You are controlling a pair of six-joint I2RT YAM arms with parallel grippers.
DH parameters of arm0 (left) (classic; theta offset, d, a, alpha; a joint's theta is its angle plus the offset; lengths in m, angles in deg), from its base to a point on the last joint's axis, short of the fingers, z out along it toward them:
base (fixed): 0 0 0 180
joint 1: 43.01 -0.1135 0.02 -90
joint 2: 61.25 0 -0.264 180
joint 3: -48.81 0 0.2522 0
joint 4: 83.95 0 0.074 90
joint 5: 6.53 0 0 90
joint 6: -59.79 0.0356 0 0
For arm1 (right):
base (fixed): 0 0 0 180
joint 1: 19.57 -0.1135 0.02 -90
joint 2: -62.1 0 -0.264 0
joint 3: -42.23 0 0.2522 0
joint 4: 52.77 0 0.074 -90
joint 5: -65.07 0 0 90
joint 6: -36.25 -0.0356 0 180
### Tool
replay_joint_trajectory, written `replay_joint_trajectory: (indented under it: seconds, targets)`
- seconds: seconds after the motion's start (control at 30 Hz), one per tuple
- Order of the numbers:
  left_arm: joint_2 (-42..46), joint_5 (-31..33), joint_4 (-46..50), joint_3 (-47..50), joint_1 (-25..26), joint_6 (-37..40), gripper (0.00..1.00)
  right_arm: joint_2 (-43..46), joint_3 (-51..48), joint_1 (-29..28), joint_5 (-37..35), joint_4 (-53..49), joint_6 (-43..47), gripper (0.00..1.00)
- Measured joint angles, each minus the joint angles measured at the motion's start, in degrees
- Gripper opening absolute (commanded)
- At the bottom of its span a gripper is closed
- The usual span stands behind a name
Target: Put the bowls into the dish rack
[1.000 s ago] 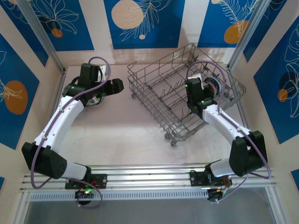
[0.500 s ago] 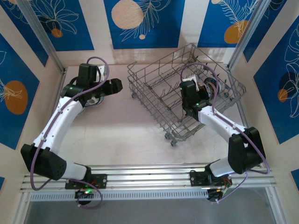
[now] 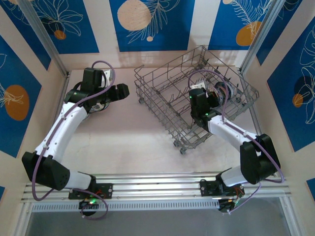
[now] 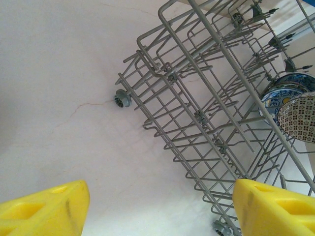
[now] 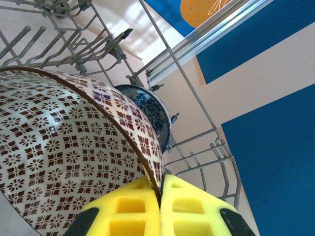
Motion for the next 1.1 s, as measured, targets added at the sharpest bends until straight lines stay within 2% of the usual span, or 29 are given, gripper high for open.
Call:
replay_joint_trajectory:
  seconds: [0.27,0.47,0.67,0.8,1.1]
  targets:
    - [0.02,-0.22,-0.20,0.50,0.00,-0.90,0.77,0.02,-2.54,-1.11,-1.66,5.44,3.87,0.00]
    - [0.02,-0.44,-0.42,0.52,0.00,-1.11,0.77,0.02,-2.91,-2.16,-3.37,5.07,3.37,0.01]
    - [0.02,-0.52,-0.90,0.74,0.00,-1.51,0.77,0.02,-2.91,-2.27,-3.76,4.11,1.86,0.13]
    - [0.02,-0.85,-0.92,0.79,0.00,-1.51,0.77,0.00,-2.89,-2.25,-3.56,2.97,1.05,0.29]
    - [0.04,-0.94,-1.31,1.27,0.00,-1.55,0.77,-0.11,-2.03,-2.25,-3.08,-2.16,-1.36,0.39]
